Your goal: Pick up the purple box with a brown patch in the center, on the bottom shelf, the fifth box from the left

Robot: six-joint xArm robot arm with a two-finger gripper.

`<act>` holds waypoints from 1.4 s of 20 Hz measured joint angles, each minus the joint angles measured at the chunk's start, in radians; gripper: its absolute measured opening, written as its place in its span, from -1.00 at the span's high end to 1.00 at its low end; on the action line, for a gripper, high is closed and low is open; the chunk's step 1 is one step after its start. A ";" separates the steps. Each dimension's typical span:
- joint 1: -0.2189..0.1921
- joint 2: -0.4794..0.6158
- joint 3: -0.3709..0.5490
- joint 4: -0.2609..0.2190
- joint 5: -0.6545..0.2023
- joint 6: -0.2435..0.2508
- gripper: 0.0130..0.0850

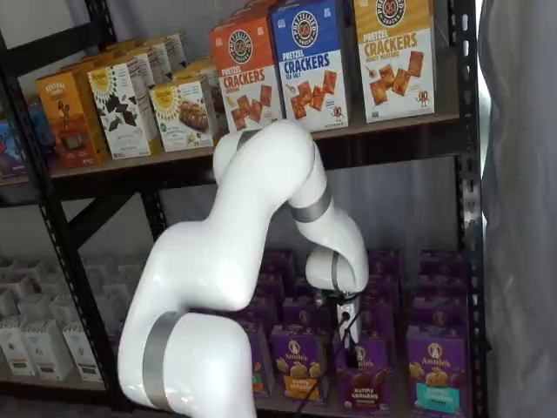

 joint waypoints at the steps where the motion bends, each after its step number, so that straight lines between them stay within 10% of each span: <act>1: 0.000 0.003 -0.001 0.005 -0.003 -0.005 -1.00; 15: 0.001 0.004 0.007 -0.017 -0.006 0.017 -0.22; 23: 0.005 0.000 0.016 -0.030 -0.016 0.032 -0.22; 28: 0.006 -0.003 0.022 -0.028 -0.016 0.031 0.11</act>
